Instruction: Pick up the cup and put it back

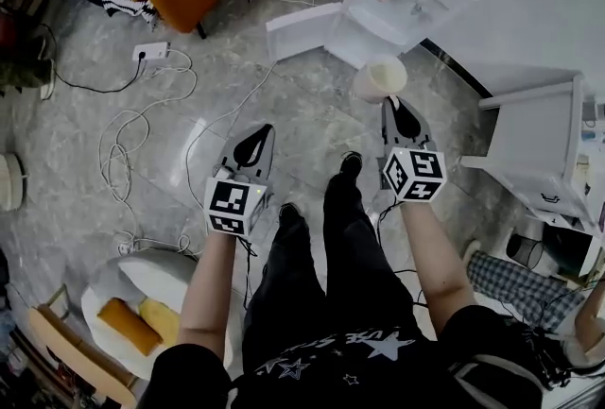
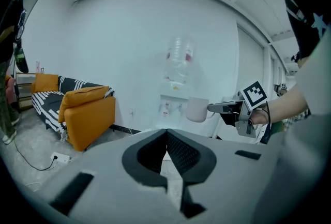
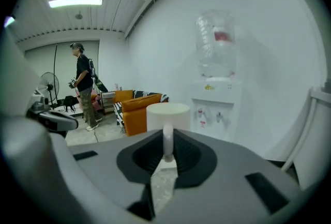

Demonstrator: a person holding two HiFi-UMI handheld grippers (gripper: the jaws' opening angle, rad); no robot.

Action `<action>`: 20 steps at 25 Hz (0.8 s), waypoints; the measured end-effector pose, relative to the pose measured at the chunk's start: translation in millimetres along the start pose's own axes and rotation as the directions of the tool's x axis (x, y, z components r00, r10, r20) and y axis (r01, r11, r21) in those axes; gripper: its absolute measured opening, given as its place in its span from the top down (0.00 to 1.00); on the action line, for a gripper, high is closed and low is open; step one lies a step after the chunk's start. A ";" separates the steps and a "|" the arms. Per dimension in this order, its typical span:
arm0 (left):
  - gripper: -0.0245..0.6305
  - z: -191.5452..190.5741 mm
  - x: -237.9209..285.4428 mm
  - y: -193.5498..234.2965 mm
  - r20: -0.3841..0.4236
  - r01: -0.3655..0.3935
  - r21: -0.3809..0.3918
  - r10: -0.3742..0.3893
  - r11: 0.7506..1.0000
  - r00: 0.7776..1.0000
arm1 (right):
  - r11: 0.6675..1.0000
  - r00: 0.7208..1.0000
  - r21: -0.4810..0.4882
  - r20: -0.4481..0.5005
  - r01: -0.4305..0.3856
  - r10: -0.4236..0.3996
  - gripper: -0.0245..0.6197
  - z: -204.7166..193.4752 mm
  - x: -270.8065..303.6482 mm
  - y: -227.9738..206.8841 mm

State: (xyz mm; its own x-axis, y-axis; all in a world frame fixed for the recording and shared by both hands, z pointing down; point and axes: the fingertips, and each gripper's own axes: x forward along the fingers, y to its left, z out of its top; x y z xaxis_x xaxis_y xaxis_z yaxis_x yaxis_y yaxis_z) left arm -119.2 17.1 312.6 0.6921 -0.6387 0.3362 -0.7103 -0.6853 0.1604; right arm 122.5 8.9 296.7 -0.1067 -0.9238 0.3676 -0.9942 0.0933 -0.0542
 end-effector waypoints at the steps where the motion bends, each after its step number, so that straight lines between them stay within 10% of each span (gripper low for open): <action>1: 0.95 8.5 -7.2 -3.6 0.008 0.003 0.002 -0.003 1.000 1.000 | 1.000 1.000 -0.010 0.014 0.000 0.000 0.90 9.3 -13.4 1.4; 11: 0.95 50.6 -35.3 -71.3 -0.002 -0.041 -0.013 0.041 0.999 0.999 | 0.994 0.998 0.092 0.039 -0.052 0.049 0.90 36.6 -115.4 -11.6; 20: 0.95 66.8 -59.9 -166.1 0.028 -0.103 -0.037 0.104 0.994 0.994 | 0.999 0.998 -0.030 0.052 -0.036 0.038 0.90 30.0 -208.2 -78.0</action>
State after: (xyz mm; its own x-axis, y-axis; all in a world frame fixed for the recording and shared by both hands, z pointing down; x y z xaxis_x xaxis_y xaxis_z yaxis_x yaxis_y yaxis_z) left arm -34.1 145.9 203.8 0.6175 -0.7161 0.3253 -0.7823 -0.6023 0.1592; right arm 222.7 182.8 196.5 -0.1432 -0.9377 0.3164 -0.9897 0.1378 -0.0393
